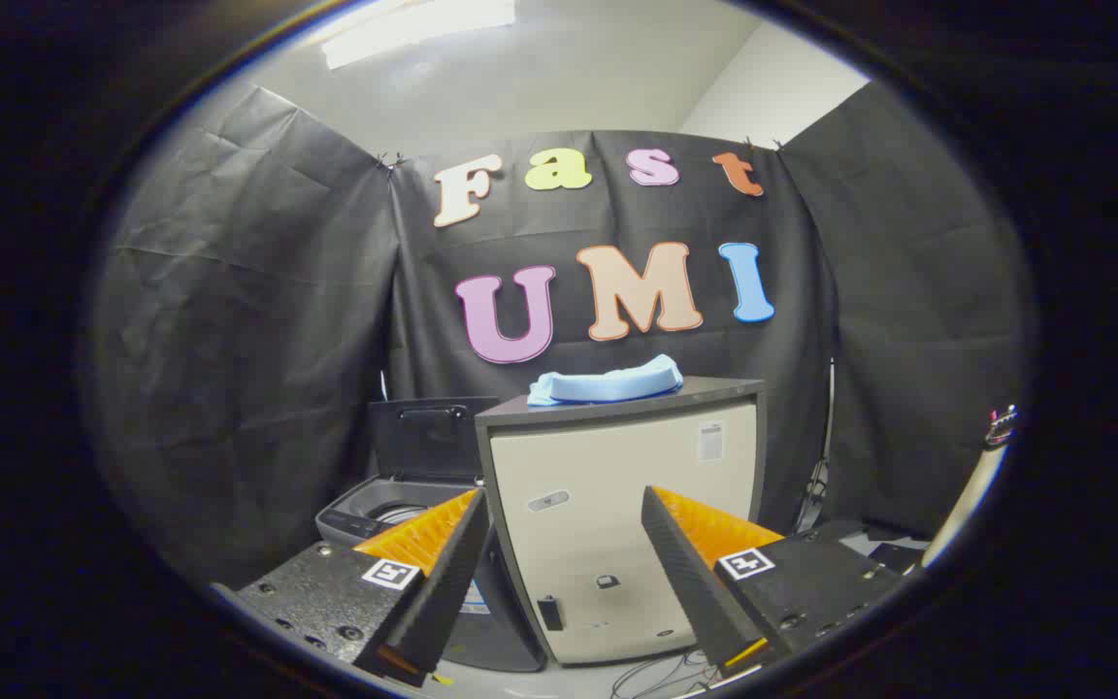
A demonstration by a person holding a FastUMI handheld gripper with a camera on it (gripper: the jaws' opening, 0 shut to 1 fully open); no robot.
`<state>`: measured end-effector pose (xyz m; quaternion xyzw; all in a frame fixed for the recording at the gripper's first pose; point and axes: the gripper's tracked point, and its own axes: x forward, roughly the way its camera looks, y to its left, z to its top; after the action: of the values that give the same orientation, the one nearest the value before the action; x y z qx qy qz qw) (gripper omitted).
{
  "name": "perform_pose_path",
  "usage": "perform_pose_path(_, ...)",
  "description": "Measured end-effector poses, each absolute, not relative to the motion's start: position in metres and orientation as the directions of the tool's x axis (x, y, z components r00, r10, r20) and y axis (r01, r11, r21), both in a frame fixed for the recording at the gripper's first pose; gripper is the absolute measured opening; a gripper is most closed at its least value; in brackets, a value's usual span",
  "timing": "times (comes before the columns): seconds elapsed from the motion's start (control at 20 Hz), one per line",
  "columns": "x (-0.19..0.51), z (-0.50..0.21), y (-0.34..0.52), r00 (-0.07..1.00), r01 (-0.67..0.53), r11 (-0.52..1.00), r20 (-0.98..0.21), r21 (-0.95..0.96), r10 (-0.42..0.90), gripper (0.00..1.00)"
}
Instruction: Put the clothes into the washing machine and then close the washing machine lid.
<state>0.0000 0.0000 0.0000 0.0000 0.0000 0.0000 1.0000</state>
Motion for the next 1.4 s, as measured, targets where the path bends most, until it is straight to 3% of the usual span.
perform_pose_path(0.45, 0.003, -0.008, 0.011, 1.0, -0.017, 1.0, -0.014, 0.005, 0.017, 0.96)
perform_pose_path(0.95, 0.017, -0.021, 0.004, 0.998, 0.041, 0.999, -0.043, -0.033, -0.042, 0.96)
perform_pose_path(1.4, 0.055, 0.035, 0.004, 0.999, 0.05, 0.998, 0.002, 0.034, -0.05, 0.97)
